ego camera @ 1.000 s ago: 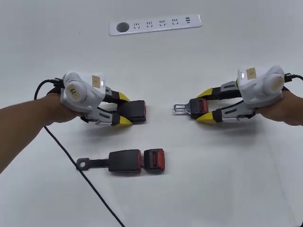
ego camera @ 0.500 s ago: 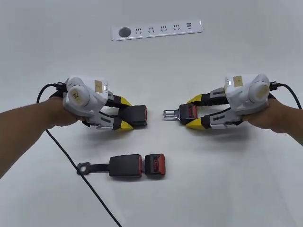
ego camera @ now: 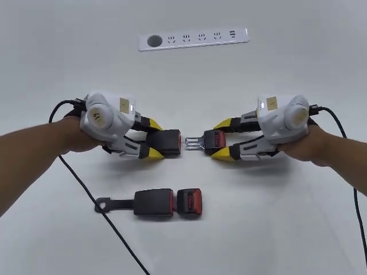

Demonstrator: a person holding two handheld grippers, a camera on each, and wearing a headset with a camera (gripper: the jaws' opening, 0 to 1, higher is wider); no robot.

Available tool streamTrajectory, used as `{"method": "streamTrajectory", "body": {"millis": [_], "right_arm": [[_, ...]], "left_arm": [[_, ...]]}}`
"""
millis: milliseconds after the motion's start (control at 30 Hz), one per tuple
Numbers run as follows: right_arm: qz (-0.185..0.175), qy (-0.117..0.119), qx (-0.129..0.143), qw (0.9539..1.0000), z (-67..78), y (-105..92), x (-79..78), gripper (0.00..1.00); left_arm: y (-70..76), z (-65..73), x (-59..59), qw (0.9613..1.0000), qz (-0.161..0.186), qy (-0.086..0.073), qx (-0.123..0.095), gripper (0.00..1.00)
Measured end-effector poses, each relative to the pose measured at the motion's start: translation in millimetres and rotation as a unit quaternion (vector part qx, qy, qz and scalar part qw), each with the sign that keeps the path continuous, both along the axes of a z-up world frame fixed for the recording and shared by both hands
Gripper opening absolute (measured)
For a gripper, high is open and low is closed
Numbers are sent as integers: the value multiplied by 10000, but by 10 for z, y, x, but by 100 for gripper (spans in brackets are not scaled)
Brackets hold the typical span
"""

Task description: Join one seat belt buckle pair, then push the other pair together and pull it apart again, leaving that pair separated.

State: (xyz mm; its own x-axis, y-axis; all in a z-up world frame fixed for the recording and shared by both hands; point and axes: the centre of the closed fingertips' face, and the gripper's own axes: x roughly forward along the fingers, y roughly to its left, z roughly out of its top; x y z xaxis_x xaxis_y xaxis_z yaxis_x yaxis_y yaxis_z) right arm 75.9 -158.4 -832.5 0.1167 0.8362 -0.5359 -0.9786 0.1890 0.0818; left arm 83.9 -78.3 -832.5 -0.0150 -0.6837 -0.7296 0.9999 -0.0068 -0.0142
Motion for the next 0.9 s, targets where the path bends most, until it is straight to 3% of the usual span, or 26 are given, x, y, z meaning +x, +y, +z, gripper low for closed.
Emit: {"method": "streamTrajectory", "body": {"millis": [467,900], "right_arm": [[61,1,-62,10000,-11,221,-30,35],[49,58,-289,9996,-5,222,-31,35]], "left_arm": [[-4,4,-22,9997,-182,-21,176,34],[6,0,-29,9993,-228,-63,301,34]]}}
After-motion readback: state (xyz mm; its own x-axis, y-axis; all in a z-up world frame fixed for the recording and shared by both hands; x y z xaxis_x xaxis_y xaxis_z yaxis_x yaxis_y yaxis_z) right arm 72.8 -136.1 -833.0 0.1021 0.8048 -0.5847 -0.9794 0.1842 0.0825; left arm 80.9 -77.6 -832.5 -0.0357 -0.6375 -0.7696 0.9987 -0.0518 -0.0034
